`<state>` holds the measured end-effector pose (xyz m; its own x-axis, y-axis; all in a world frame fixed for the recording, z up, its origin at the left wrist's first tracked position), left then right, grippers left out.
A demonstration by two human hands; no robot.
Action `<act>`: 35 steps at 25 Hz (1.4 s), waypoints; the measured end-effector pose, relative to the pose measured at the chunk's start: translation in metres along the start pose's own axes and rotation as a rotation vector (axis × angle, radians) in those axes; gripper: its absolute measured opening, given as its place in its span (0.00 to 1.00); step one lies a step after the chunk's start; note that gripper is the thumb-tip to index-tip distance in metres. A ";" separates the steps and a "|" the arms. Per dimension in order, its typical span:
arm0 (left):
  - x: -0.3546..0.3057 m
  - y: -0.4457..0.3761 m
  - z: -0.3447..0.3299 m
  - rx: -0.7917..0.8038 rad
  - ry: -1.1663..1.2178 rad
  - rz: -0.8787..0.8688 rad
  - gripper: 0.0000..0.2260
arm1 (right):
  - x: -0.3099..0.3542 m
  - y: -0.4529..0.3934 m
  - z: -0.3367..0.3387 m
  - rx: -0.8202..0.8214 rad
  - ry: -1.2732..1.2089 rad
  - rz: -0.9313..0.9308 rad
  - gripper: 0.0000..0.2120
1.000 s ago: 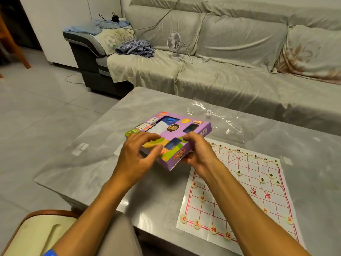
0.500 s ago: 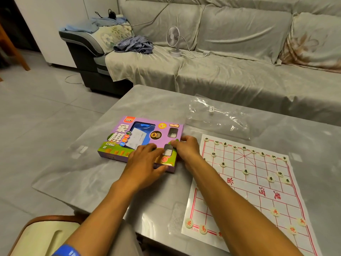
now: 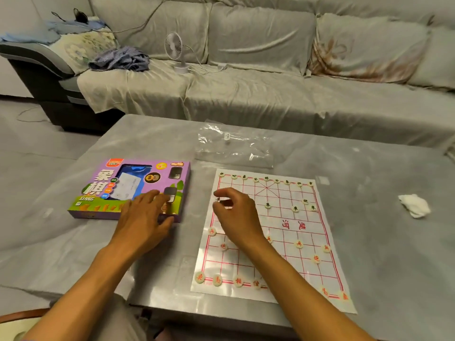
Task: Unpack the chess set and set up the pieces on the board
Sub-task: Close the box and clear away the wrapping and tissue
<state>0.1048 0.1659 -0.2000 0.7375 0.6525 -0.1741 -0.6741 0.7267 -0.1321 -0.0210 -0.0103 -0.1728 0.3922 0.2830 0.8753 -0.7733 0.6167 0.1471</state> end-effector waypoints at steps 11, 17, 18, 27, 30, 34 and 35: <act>-0.095 0.027 -0.034 0.030 0.416 0.019 0.14 | -0.112 0.068 0.180 -0.331 0.191 -0.097 0.06; -0.096 0.025 -0.046 0.036 0.303 -0.048 0.16 | -0.175 0.060 0.213 -0.318 0.374 -0.246 0.08; -0.096 0.024 -0.046 0.043 0.296 -0.058 0.17 | -0.181 0.059 0.212 -0.302 0.375 -0.232 0.09; -0.095 0.024 -0.049 0.107 0.175 -0.059 0.24 | -0.193 0.057 0.200 -0.249 0.669 -0.128 0.21; -0.094 0.026 -0.048 0.092 0.206 -0.063 0.23 | -0.191 0.055 0.200 -0.242 0.671 -0.114 0.21; -0.095 0.027 -0.045 0.072 0.240 -0.055 0.21 | -0.192 0.056 0.198 -0.262 0.667 -0.102 0.20; -0.095 0.027 -0.045 0.069 0.242 -0.056 0.20 | -0.193 0.056 0.198 -0.266 0.665 -0.101 0.20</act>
<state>0.0143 0.1136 -0.2311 0.7368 0.5463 -0.3983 -0.6221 0.7785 -0.0831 -0.2390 -0.1760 -0.2423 0.7408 0.5502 0.3852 -0.6032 0.7973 0.0210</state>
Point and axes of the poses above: each hand's wrist, its own y-axis away from the middle knuckle, its own z-axis out of the back of the hand, x = y × z, the point moved 2 cm from there along -y, towards the middle knuckle, and after that the axes turned 11 degrees about -z, right-handed, at the moved point
